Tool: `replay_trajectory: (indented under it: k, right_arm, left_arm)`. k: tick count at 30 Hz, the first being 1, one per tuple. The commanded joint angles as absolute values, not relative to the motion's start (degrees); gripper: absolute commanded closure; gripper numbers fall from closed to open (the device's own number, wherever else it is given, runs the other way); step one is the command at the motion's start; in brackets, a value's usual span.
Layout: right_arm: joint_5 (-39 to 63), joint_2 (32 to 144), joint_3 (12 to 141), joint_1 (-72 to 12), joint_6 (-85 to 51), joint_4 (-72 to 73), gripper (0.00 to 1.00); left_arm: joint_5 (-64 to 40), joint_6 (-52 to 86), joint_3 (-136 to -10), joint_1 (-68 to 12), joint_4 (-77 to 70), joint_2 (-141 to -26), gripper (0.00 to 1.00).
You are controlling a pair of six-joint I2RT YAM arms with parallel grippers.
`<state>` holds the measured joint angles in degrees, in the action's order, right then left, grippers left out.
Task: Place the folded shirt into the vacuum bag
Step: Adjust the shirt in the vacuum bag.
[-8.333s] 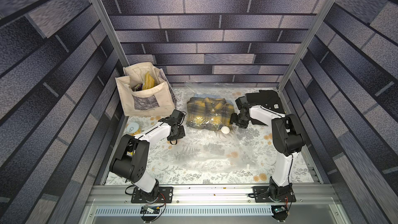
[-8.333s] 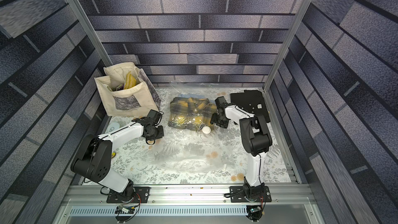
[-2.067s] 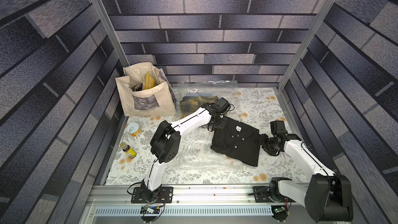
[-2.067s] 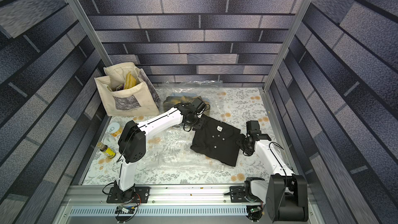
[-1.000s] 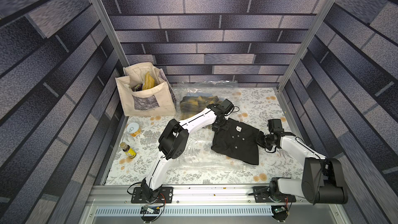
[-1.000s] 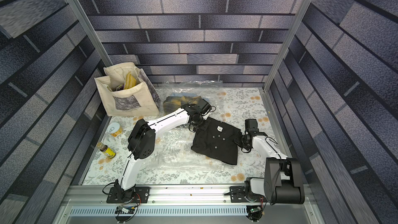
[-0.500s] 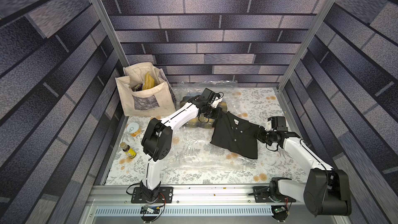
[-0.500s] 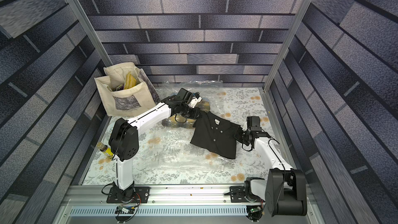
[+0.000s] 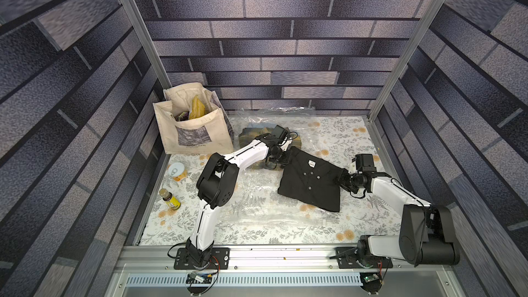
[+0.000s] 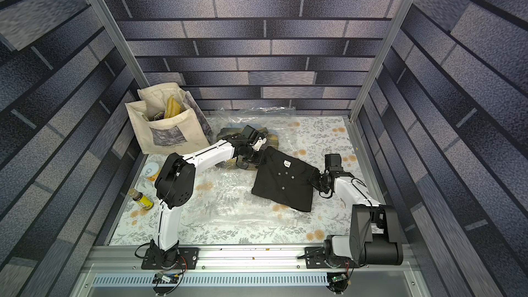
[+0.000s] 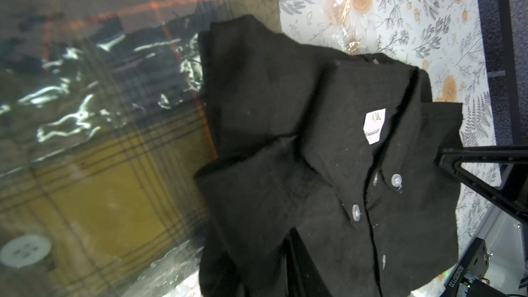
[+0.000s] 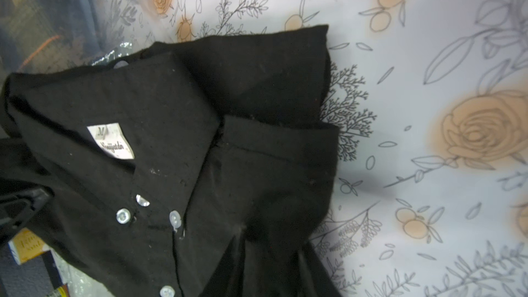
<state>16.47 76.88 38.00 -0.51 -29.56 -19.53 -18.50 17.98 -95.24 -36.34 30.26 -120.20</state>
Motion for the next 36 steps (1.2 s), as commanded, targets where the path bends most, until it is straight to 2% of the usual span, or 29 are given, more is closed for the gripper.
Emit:
replay_trajectory:
  k: [1,5,6,10,15,19,24,27,31,36]
  right_arm:
    - [15.8,74.9,40.2,-0.9,-29.2,-24.4,0.54]
    - [14.9,72.9,41.0,-0.4,-30.0,-31.0,0.41]
    - [15.2,72.3,40.6,-0.3,-30.6,-31.4,0.38]
    - [16.4,70.5,36.8,-0.2,-33.7,-31.0,0.30]
    - [19.1,69.1,31.5,-0.3,-36.4,-27.5,0.29]
    - [20.7,70.6,30.1,-0.2,-38.2,-23.3,0.30]
    - [20.6,74.7,29.3,-0.2,-39.0,-18.5,0.33]
    - [21.5,76.5,28.6,-0.2,-40.2,-14.9,0.40]
    - [20.6,75.8,30.0,-0.2,-39.0,-16.3,0.60]
    - [18.7,74.4,33.3,-0.3,-35.6,-21.7,0.71]
  left_arm:
    - [-11.8,16.6,-98.1,-36.6,36.9,-118.7,0.68]
    - [-6.3,16.8,-96.8,-37.2,39.8,-114.8,0.44]
    - [-7.2,17.1,-95.8,-37.5,39.1,-114.1,0.42]
    - [-9.1,18.3,-95.5,-39.1,38.8,-115.4,0.41]
    - [1.4,15.8,-98.4,-44.3,43.7,-113.0,0.40]
    - [1.5,15.2,-100.6,-49.2,44.2,-113.7,0.40]
    - [-10.1,20.4,-98.1,-50.0,37.7,-116.6,0.42]
    - [-16.5,23.7,-96.9,-49.4,35.2,-119.0,0.43]
    - [-14.8,23.8,-96.2,-49.9,35.3,-118.2,0.43]
    - [-10.9,23.5,-93.7,-47.0,35.5,-113.2,0.43]
